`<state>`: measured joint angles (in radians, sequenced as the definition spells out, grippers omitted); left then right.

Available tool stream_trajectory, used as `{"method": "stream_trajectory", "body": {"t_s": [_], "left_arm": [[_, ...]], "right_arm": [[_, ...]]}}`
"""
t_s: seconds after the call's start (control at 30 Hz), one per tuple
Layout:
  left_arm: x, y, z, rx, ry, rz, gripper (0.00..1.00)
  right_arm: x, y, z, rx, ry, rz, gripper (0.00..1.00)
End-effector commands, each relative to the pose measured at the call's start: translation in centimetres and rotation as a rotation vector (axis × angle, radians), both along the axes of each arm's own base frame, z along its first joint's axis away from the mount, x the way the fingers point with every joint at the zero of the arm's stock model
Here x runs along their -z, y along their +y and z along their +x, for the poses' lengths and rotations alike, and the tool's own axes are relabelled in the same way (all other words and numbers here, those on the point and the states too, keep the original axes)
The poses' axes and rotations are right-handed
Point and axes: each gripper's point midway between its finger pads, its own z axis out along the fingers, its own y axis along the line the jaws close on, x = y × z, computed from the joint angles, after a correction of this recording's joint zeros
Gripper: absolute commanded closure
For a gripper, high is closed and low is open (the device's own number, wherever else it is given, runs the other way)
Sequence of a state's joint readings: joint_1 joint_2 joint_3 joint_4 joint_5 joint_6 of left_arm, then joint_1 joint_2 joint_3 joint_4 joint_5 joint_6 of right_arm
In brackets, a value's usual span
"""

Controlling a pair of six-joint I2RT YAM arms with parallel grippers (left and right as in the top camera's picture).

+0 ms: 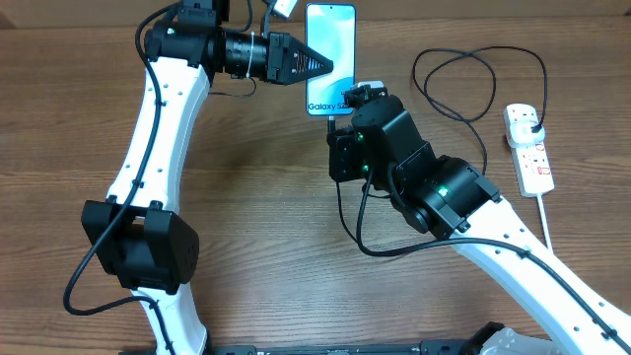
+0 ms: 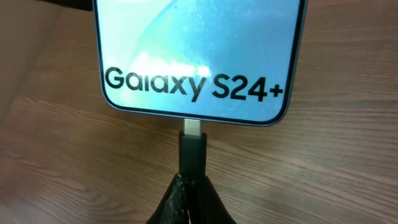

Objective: Plug charger to phone and switch on socket

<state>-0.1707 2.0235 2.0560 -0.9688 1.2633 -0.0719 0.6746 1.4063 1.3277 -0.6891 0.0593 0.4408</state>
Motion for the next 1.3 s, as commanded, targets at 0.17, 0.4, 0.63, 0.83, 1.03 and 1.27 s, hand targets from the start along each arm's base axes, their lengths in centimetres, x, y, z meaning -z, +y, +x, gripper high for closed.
{"method": "stream_trajectory", "body": {"t_s": [0.17, 0.4, 0.63, 0.83, 1.03, 1.27], "left_arm": [[-1.55, -0.51, -0.89, 0.052, -0.019, -0.06, 0.96], [-1.58, -0.5, -0.87, 0.053, -0.028, -0.061, 0.96], [-1.52, -0.49, -0.83, 0.053, -0.04, -0.058, 0.96], [-1.32, -0.47, -0.69, 0.046, -0.044, -0.047, 0.96], [-0.81, -0.41, -0.4, 0.027, -0.041, -0.018, 0.96], [-1.17, -0.51, -0.7, 0.043, -0.037, -0.04, 0.96]], "right_arm": [[-1.81, 0.14, 0.29, 0.005, -0.037, 0.025, 0.96], [-1.88, 0.17, 0.34, 0.005, -0.04, 0.027, 0.96], [-1.89, 0.17, 0.34, 0.005, -0.04, 0.027, 0.96], [-1.88, 0.17, 0.34, 0.005, -0.04, 0.027, 0.96], [-1.89, 0.18, 0.34, 0.005, -0.04, 0.027, 0.96], [-2.1, 0.28, 0.47, 0.005, -0.049, 0.034, 0.96]]}}
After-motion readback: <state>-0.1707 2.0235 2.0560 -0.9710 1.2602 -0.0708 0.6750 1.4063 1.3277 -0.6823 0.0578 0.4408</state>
